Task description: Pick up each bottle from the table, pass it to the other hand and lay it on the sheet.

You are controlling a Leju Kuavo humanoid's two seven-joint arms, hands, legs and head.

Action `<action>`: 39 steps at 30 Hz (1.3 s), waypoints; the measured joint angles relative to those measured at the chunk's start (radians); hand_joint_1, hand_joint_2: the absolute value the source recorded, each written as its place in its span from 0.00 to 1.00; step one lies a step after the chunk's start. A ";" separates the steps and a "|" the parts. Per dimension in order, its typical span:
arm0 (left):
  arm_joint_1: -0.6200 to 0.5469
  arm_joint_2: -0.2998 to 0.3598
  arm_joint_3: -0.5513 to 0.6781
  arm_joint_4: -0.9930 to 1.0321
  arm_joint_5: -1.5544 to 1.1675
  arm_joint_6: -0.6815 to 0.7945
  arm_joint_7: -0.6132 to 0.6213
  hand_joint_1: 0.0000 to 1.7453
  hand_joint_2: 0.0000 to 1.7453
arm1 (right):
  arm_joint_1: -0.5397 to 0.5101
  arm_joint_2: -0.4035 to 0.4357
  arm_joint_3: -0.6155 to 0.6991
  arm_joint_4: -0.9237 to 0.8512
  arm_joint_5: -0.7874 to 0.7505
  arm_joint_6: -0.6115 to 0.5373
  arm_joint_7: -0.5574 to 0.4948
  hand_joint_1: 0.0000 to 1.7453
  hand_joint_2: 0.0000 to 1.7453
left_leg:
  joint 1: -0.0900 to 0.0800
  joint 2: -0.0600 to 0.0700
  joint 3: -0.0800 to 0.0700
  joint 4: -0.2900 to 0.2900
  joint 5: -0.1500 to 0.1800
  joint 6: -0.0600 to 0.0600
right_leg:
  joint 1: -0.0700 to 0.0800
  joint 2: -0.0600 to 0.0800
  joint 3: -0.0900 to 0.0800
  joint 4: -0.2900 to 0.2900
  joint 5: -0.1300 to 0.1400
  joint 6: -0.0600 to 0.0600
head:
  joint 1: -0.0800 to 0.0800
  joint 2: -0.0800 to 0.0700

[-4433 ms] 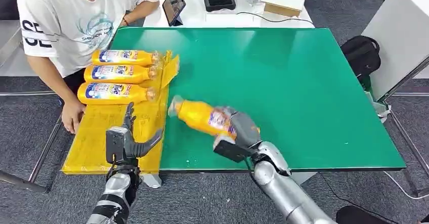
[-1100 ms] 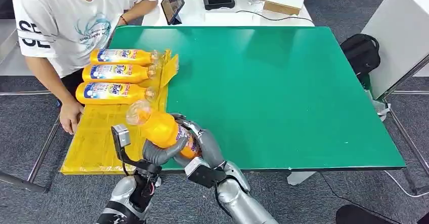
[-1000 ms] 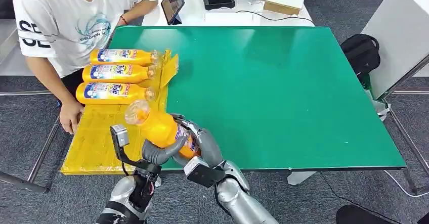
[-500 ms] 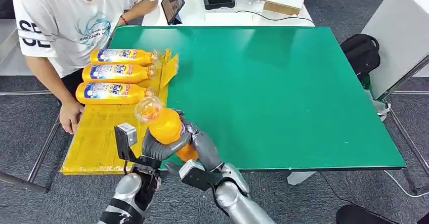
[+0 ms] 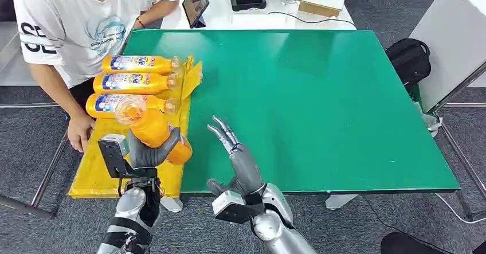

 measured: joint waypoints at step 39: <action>-0.399 0.264 0.076 0.685 -1.486 0.485 0.298 1.00 1.00 | 0.024 0.011 -0.009 -0.166 -0.182 -0.166 -0.127 0.00 1.00 | 0.000 0.003 -0.001 0.000 0.001 -0.001 | 0.000 0.001 -0.002 0.002 0.001 0.000 | 0.001 0.000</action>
